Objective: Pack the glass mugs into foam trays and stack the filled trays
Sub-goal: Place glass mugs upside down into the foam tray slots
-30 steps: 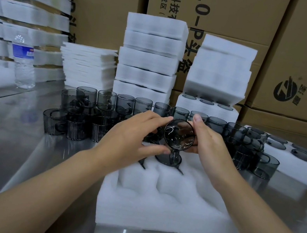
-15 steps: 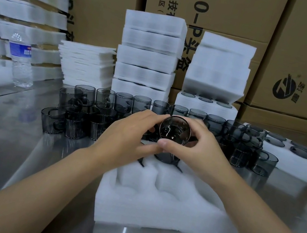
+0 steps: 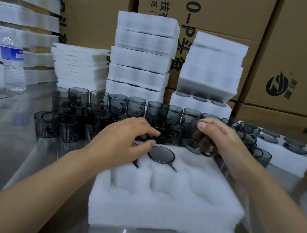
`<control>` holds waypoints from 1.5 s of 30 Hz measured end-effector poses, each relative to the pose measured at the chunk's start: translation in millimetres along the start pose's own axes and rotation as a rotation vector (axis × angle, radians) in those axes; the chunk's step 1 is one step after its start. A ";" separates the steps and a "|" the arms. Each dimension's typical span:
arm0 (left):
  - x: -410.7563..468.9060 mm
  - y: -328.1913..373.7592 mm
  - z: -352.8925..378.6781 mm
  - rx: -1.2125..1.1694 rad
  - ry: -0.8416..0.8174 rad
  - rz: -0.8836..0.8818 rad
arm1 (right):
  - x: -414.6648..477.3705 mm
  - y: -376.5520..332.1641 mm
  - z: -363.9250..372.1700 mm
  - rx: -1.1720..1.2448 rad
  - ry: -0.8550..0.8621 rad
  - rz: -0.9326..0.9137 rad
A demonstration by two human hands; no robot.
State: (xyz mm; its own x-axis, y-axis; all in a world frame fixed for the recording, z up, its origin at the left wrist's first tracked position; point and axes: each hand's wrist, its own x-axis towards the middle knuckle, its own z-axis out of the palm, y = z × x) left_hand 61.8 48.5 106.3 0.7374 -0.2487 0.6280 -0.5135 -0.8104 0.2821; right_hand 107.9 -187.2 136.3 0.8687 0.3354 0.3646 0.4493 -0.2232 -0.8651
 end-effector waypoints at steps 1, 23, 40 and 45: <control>0.3 -0.5 0.4 -0.002 -0.001 -0.004 | 0.3 3.9 -5.6 -0.017 -0.022 0.006; 1.5 2.5 -0.9 -0.028 -0.012 -0.051 | 2.4 19.7 -15.0 -0.155 -0.322 0.067; 0.8 5.8 -1.8 -0.040 -0.010 -0.063 | 5.4 19.4 -12.5 -0.307 -0.339 0.058; 1.2 7.0 -2.4 -0.044 -0.020 -0.070 | 4.9 17.8 -18.7 -0.308 -0.401 0.097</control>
State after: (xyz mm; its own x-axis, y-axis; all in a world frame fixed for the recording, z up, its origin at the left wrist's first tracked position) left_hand 58.1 43.7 110.8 0.7806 -0.2026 0.5912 -0.4786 -0.8022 0.3570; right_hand 124.1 -206.7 129.2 0.7881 0.6109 0.0746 0.4639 -0.5100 -0.7244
